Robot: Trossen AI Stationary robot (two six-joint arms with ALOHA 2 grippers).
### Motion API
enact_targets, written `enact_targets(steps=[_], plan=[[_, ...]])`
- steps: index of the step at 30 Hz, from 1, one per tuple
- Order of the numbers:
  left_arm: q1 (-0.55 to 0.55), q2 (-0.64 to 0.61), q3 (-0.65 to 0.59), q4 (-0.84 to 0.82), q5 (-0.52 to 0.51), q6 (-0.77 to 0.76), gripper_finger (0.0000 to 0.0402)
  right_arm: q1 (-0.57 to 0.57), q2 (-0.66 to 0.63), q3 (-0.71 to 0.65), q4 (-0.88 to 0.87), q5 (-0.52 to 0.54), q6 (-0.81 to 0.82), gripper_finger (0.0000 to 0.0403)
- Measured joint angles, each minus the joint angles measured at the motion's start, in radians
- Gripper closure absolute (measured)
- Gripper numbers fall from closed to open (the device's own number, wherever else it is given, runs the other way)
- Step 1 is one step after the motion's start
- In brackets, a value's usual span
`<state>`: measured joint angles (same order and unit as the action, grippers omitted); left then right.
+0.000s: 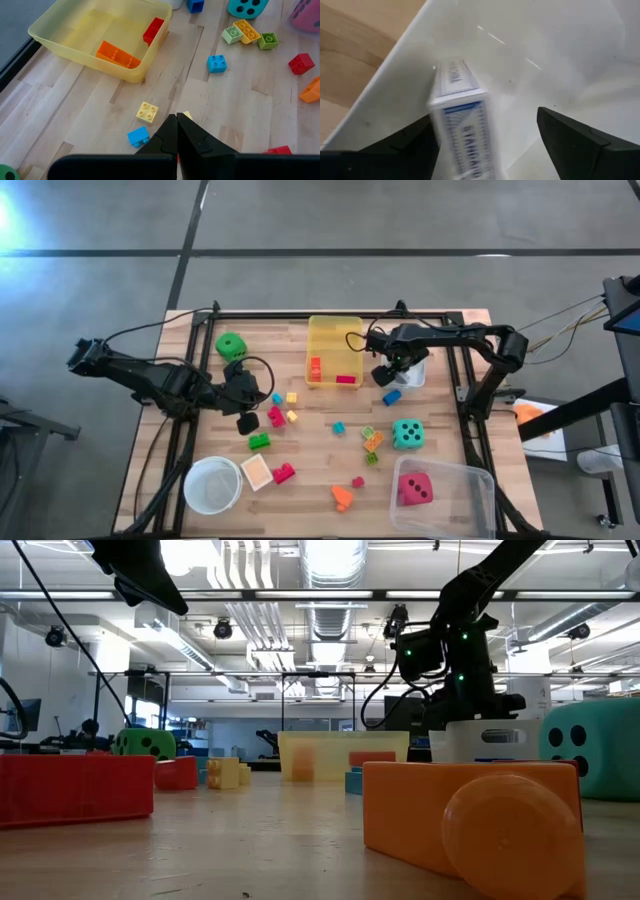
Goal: Pick & Place Toys
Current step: Put the blue deck of cards into the white bin
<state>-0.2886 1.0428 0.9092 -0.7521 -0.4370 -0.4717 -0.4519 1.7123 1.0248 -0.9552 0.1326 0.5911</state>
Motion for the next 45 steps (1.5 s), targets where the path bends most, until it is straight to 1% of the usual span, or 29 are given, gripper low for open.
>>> enact_targets(steps=[7, 15, 19, 22, 30, 34, 36, 38, 45], plan=[[0.0, 0.0, 0.0, 0.0, 0.0, 0.0, 0.0401, 0.0, 0.0, 0.019, -0.023, 0.006, -0.015, 0.0087], [0.0, 0.0, 0.0, 0.0, 0.0, 0.0, 0.0401, 0.003, -0.008, 0.094, -0.146, 0.034, -0.016, 0.0087], [0.0, 0.0, 0.0, 0.0, 0.0, 0.0, 0.0401, 0.017, -0.02, 0.131, -0.206, 0.083, -0.019, 0.0087], [0.0, 0.0, 0.0, 0.0, 0.0, 0.0, 0.0401, 0.035, -0.038, 0.151, -0.217, 0.099, -0.019, 0.0087], [0.0, 0.0, 0.0, 0.0, 0.0, 0.0, 0.0401, 0.084, -0.059, 0.194, -0.228, 0.099, -0.018, 0.0088], [0.0, 0.0, 0.0, 0.0, 0.0, 0.0, 0.0401, 0.117, -0.059, 0.198, -0.229, 0.059, -0.029, 0.0094], [0.0, 0.0, 0.0, 0.0, 0.0, 0.0, 0.0401, 0.131, -0.059, 0.197, -0.23, 0.046, -0.03, 0.0111], [0.0, 0.0, 0.0, 0.0, 0.0, 0.0, 0.0401, 0.143, -0.059, 0.197, -0.232, 0.046, -0.03, 0.014], [0.0, 0.0, 0.0, 0.0, 0.0, 0.0, 0.0401, 0.154, -0.06, 0.197, -0.227, 0.042, -0.022, 0.0283]])
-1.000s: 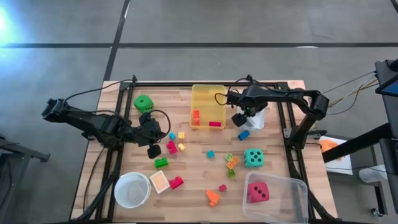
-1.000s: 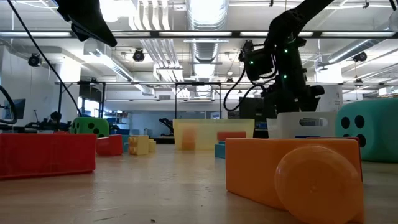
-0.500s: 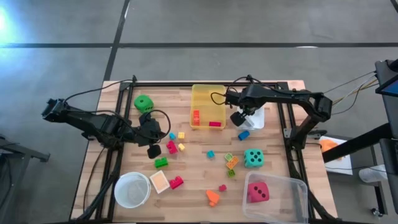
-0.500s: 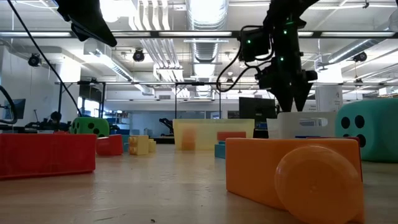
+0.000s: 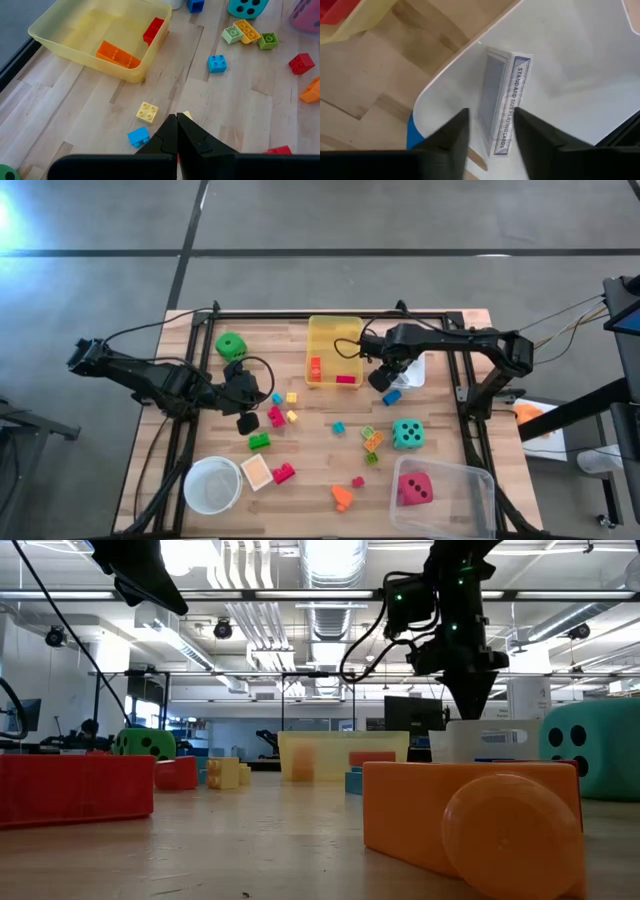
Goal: Pick & Place Toys
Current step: Put the blue deck of cards into the white bin
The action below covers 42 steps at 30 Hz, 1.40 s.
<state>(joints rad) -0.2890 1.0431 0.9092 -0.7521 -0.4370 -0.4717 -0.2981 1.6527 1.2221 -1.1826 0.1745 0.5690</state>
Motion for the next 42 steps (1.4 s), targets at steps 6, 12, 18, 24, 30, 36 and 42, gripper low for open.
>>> enact_targets(steps=[6, 12, 18, 24, 30, 36, 42], plan=[[0.0, 0.0, 0.0, 0.0, 0.0, 0.0, 0.0401, 0.0, 0.0, 0.0, 0.013, 0.0, 0.003, 0.0385], [0.0, 0.0, 0.0, 0.0, 0.0, 0.0, 0.0401, -0.001, 0.0, -0.011, 0.026, -0.045, 0.008, 0.0394], [0.0, 0.0, 0.0, 0.0, 0.0, 0.0, 0.0401, -0.003, 0.0, -0.048, 0.05, -0.053, 0.008, 0.0395], [0.0, 0.0, 0.0, 0.0, 0.0, 0.0, 0.0401, -0.009, 0.0, -0.094, 0.067, -0.075, -0.002, 0.0395], [0.0, 0.0, 0.0, 0.0, 0.0, 0.0, 0.0401, -0.011, 0.0, -0.12, 0.071, -0.027, -0.009, 0.0395], [0.0, 0.0, 0.0, 0.0, 0.0, 0.0, 0.0401, -0.019, 0.0, -0.125, 0.073, -0.016, -0.023, 0.0395], [0.0, 0.0, 0.0, 0.0, 0.0, 0.0, 0.0401, -0.035, 0.0, -0.126, 0.074, -0.01, -0.033, 0.0395]])
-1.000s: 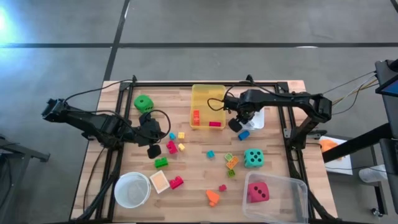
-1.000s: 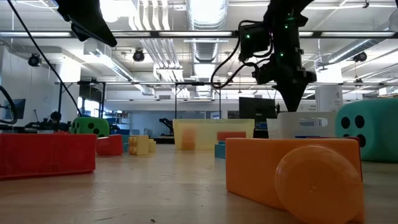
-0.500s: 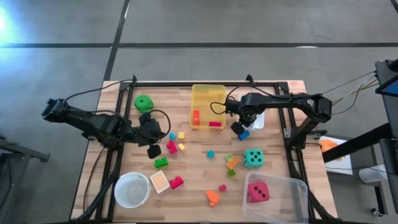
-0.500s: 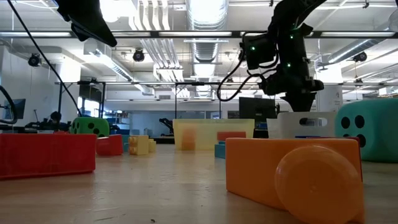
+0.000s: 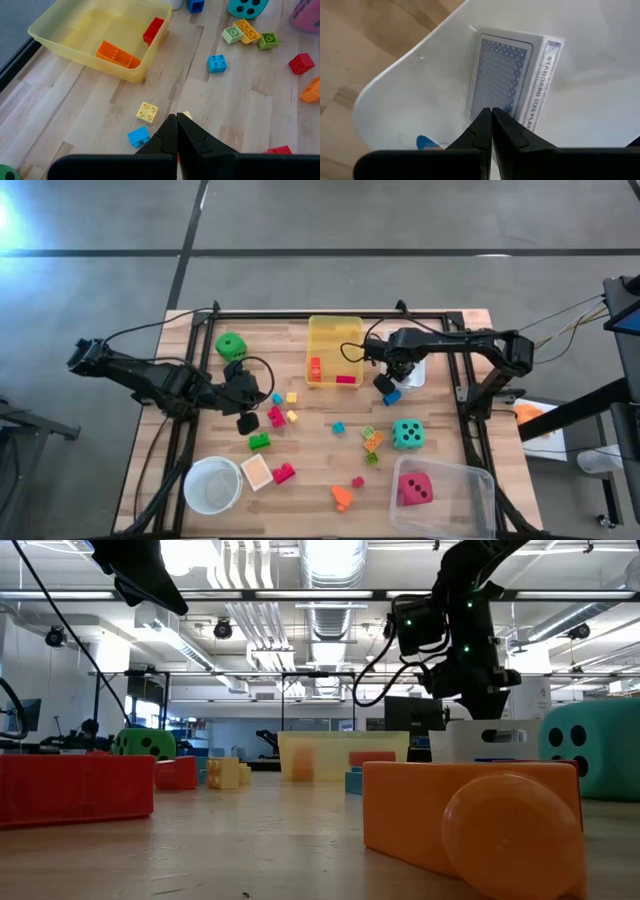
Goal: Pick & Place Toys
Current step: Put the blue deck of cards into the white bin, then put the blue game piece into the yellow bin
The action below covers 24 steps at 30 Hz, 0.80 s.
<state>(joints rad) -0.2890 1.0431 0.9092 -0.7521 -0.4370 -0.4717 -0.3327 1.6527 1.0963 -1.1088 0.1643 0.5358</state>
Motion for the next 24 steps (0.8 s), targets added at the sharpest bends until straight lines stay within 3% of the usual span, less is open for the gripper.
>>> enact_targets(steps=[24], plan=[[0.0, 0.0, 0.0, 0.0, 0.0, 0.0, 0.0401, -0.036, -0.012, -0.023, -0.009, -0.006, -0.024, 0.0395]])
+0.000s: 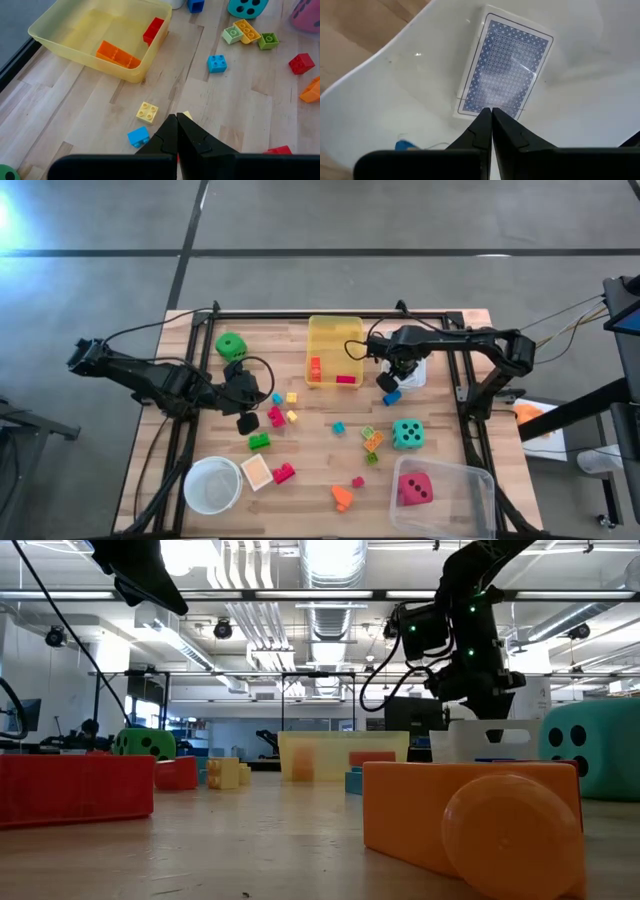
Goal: Pick & Place Toys
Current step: Put the blue game piece into the yellow bin
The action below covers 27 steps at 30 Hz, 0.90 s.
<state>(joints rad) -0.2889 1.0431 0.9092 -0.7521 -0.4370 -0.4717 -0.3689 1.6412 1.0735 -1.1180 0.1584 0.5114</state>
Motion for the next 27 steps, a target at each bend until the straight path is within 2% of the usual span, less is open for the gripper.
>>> enact_targets(steps=[9, 18, 23, 27], plan=[[0.0, 0.0, 0.0, 0.0, 0.0, 0.0, 0.0401, 0.002, -0.067, 0.018, -0.033, -0.04, 0.0, 0.0394], [0.0, 0.0, 0.0, 0.0, 0.0, 0.0, 0.0401, 0.02, -0.084, 0.018, -0.022, -0.281, -0.082, 0.0394], [0.0, 0.0, 0.0, 0.0, 0.0, 0.0, 0.0401, 0.025, -0.083, 0.018, -0.02, -0.291, -0.085, 0.0394], [0.0, 0.0, 0.0, 0.0, 0.0, 0.0, 0.0401, 0.025, -0.085, 0.018, -0.022, -0.228, -0.086, 0.0394]])
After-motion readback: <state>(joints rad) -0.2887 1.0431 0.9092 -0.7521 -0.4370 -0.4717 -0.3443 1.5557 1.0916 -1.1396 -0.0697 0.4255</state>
